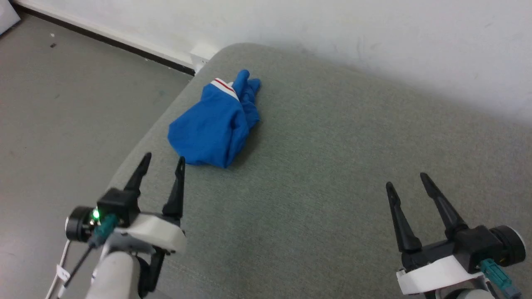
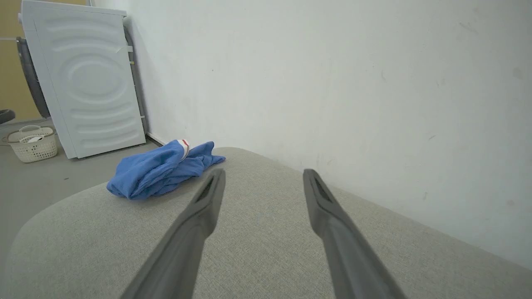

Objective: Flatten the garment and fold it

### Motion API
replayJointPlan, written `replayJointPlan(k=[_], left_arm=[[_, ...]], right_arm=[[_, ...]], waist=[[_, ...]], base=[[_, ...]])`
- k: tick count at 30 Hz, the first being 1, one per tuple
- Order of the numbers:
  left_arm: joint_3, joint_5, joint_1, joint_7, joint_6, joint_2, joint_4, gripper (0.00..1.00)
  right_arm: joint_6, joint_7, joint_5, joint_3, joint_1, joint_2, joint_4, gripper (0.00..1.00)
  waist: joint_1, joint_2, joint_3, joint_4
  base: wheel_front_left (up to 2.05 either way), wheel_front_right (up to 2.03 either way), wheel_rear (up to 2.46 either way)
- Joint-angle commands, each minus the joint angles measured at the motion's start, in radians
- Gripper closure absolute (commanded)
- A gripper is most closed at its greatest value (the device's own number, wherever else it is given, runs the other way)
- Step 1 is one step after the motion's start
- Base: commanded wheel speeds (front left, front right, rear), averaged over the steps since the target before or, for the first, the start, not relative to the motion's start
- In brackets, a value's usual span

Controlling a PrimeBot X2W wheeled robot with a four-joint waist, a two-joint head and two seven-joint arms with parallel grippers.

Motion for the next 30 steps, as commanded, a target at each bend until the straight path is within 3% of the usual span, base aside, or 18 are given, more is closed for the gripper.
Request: replayJointPlan(k=[1, 7, 14, 22, 25, 27, 30], left_arm=[[0.006, -0.012, -0.045, 0.017, -0.012, 0.018, 0.024, 0.0], [0.008, -0.082, -0.267, 0.221, -0.046, 0.103, 0.192, 0.0], [-0.045, -0.178, -0.472, 0.504, -0.058, 0.242, 0.412, 0.0], [-0.152, -0.315, -0.576, 0.767, -0.059, 0.34, 0.566, 0.0], [-0.185, -0.368, -0.57, 0.867, -0.059, 0.352, 0.6, 0.0], [-0.194, -0.407, -0.563, 0.912, -0.059, 0.353, 0.609, 1.0], [-0.199, -0.449, -0.548, 0.923, -0.059, 0.36, 0.604, 1.0]], right_arm=[[-0.002, -0.005, -0.011, 0.002, -0.017, -0.01, -0.01, 0.0], [-0.002, -0.005, -0.015, 0.018, -0.062, -0.047, -0.049, 0.0], [-0.002, -0.005, -0.008, 0.027, -0.113, -0.074, -0.077, 0.0], [-0.002, -0.005, -0.001, 0.018, -0.133, -0.076, -0.085, 0.0], [-0.002, -0.005, -0.001, 0.014, -0.137, -0.072, -0.083, 0.0], [-0.002, -0.005, -0.001, 0.011, -0.139, -0.07, -0.078, 0.0], [-0.002, -0.005, 0.0, 0.006, -0.142, -0.065, -0.068, 0.0]], waist=[[-0.0001, 0.0, 0.101, -0.088], [-0.0001, 0.0, 0.211, -0.171], [-0.0001, 0.0, 0.307, -0.267], [-0.0001, 0.0, 0.361, -0.325], [-0.0001, 0.0, 0.365, -0.332], [-0.0001, 0.0, 0.36, -0.332], [-0.0001, 0.0, 0.345, -0.328]], base=[[0.0, 0.0, 0.0], [0.0, 0.0, 0.0], [0.0, 0.0, 0.0], [0.0, 0.0, 0.0], [0.0, 0.0, 0.0], [0.0, 0.0, 0.0], [0.0, 0.0, 0.0]])
